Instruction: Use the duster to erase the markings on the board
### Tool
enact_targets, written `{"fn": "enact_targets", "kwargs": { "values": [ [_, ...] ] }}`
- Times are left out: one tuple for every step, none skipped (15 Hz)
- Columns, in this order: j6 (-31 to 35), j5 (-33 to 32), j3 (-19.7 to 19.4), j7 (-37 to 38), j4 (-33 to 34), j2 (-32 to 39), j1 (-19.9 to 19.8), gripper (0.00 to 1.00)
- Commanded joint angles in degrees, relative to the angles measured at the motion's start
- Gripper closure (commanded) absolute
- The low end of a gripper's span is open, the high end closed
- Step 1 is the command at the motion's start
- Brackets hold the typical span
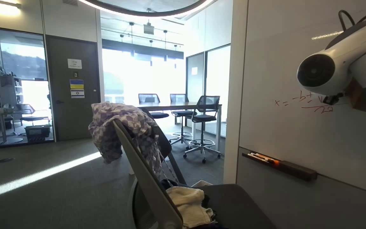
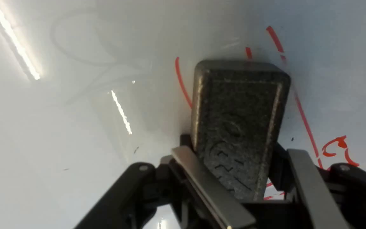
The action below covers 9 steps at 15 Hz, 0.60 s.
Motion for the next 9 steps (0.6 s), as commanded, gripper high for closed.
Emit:
{"fn": "enact_targets", "kwargs": {
  "values": [
    [-6.03,5.27,2.17,-4.12,4.05,5.74,2.41,0.69],
    [-7.79,7.67,3.39,-4.98,4.29,7.08,3.59,0.69],
    [-8.17,10.15,3.93,-6.04,5.10,9.22,4.85,0.69],
    [-8.95,12.68,4.63,-6.04,6.14,11.76,5.90,0.69],
    [-7.95,15.03,4.79,-5.99,7.12,14.36,6.96,0.69],
    [-7.75,16.88,5.15,-5.09,8.05,16.85,7.47,0.69],
    [-7.84,18.04,5.58,-3.94,8.76,19.23,7.63,0.69],
    [-9.19,17.79,6.13,-0.69,9.03,21.33,7.21,0.69],
    [-12.36,16.73,7.08,3.42,8.99,23.09,6.60,0.69]
  ]
}}
